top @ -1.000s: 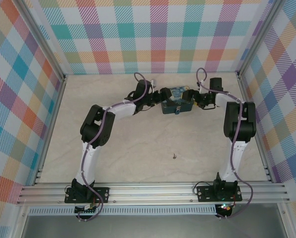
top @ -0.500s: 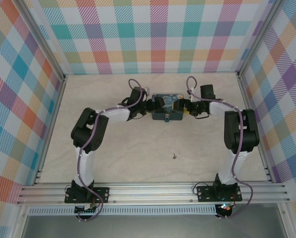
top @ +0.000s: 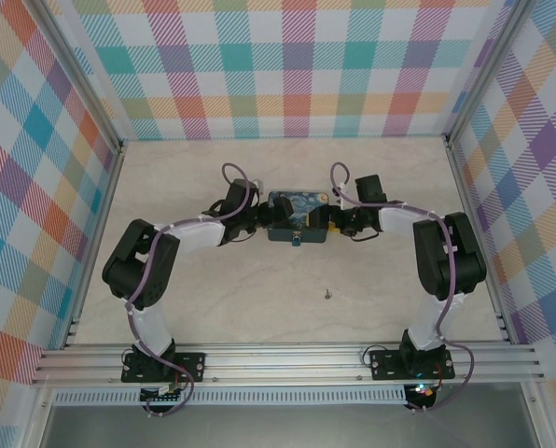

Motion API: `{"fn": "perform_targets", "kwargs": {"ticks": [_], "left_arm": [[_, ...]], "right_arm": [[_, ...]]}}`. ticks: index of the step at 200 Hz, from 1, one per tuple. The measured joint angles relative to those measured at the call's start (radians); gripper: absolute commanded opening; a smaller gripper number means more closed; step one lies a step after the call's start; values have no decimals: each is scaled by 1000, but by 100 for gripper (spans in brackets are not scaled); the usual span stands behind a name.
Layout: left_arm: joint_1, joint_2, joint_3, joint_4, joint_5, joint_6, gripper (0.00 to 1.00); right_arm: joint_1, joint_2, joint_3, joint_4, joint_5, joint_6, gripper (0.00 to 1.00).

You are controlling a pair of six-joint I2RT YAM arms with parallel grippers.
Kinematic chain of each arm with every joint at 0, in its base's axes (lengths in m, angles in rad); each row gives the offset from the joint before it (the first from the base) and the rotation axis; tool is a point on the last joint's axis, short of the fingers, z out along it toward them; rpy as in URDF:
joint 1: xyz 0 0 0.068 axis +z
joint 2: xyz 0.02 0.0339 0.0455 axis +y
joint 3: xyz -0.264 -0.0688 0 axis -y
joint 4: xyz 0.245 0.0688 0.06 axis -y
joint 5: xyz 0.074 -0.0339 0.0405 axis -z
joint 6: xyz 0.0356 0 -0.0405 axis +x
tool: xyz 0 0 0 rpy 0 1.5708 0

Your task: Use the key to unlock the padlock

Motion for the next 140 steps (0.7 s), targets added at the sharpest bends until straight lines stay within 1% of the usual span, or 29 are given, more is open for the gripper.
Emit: {"fn": "perform_targets", "kwargs": {"ticks": [16, 32, 61, 79, 92, 109, 124, 140], "left_arm": [[13, -40, -35, -3, -13, 2, 100], [33, -97, -71, -11, -42, 12, 100], [51, -248, -134, -60, -108, 55, 100], [51, -347, -171, -79, -137, 73, 100], [51, -410, -205, -84, -151, 80, 100], [51, -473, -254, -87, -170, 83, 100], [51, -512, -292, -103, -180, 82, 100], [51, -539, -323, -116, -192, 82, 100]], "right_arm": [[0, -45, -29, -10, 37, 0, 100], [0, -131, -66, -43, 95, 0, 100], [0, -301, -103, -163, 183, 21, 92], [14, -404, -149, -236, 217, 53, 90], [52, -469, -202, -287, 245, 84, 87], [133, -520, -269, -358, 278, 135, 81], [201, -524, -306, -415, 308, 177, 78], [261, -504, -315, -465, 349, 207, 72]]}}
